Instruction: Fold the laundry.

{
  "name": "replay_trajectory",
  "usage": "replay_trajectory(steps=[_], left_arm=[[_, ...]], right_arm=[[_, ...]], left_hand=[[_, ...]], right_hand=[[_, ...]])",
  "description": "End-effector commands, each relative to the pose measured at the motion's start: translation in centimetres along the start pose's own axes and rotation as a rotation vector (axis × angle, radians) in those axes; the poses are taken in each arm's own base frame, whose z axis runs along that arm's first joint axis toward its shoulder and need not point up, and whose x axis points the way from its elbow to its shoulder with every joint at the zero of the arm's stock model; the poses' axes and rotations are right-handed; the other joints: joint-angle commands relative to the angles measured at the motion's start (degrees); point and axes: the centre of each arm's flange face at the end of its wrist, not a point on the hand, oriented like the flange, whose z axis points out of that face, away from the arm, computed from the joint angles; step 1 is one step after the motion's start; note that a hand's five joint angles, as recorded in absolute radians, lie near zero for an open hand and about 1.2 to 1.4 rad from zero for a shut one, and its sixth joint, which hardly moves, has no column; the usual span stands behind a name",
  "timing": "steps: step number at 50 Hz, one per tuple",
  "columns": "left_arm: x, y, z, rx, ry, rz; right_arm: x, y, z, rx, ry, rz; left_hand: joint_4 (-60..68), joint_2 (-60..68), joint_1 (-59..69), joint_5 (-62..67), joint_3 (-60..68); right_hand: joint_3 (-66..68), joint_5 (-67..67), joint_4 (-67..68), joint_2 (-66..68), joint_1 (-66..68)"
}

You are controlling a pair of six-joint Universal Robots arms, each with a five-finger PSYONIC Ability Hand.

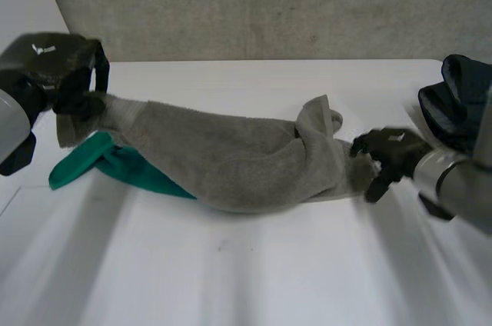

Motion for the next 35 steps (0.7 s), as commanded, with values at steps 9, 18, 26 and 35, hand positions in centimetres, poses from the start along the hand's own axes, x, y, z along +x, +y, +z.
replay_trajectory(steps=[9, 18, 26, 35], left_arm=[[0.9, -4.8, -2.1, 0.1, 0.011, -0.026], [0.7, -5.1, -2.4, 0.116, 0.004, -0.075], [0.2, -4.6, -2.3, 0.097, -0.019, -0.103], [-1.4, -1.6, -1.4, -0.005, -0.067, -0.108]], right_arm=[[-4.8, 2.8, 4.6, 0.186, -0.035, -0.027], [-5.9, 3.8, 7.3, 0.188, -0.052, -0.098], [-4.2, 1.5, 6.7, 0.241, 0.016, -0.103], [0.8, -5.1, 0.1, 0.283, 0.086, -0.25]], left_hand=[[11.3, 11.5, 14.5, 14.2, 11.6], [11.3, 11.5, 14.5, 14.2, 11.6], [11.3, 11.5, 14.5, 14.2, 11.6], [11.3, 11.5, 14.5, 14.2, 11.6]], right_hand=[[0.7, 2.8, 1.3, 1.2, 0.7], [30.7, 32.7, 31.3, 31.2, 30.7], [52.6, 54.6, 53.2, 53.1, 52.6], [52.6, 54.6, 53.2, 53.1, 52.6]])
